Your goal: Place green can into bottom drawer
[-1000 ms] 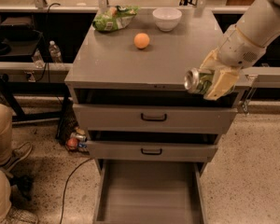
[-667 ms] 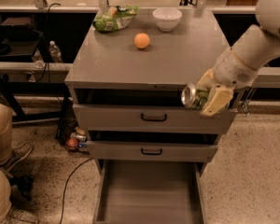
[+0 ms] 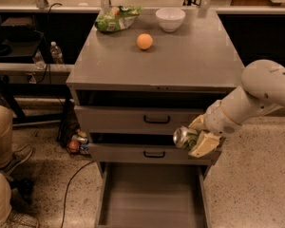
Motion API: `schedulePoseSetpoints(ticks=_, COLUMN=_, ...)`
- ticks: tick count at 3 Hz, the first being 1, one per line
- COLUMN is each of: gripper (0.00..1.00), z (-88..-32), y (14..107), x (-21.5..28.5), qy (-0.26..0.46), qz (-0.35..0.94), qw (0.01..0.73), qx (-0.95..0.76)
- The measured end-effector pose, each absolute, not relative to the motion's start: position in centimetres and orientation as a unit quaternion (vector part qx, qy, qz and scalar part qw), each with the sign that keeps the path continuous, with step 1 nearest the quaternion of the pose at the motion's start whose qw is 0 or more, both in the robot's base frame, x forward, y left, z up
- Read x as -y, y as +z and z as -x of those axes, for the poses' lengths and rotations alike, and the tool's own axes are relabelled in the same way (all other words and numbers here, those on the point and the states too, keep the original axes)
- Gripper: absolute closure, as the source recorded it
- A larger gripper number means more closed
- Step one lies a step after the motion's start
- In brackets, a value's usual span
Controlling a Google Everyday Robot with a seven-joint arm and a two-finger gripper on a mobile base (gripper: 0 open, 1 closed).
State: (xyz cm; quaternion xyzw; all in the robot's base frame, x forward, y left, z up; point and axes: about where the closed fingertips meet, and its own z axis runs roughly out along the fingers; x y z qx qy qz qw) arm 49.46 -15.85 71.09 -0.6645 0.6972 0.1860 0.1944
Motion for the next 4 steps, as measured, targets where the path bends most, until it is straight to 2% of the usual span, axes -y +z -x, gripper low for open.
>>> schedulePoseSetpoints(ticks=2, gripper=1.0, z=-48.3, y=67.0, x=15.3, qy=0.215, qz=0.65, qw=0.214, qx=-0.697)
schedulePoseSetpoints(ticks=4, gripper=1.0, z=-47.5, y=57.3, x=10.5, qy=0.284, qz=0.611, qw=0.28, qx=-0.684)
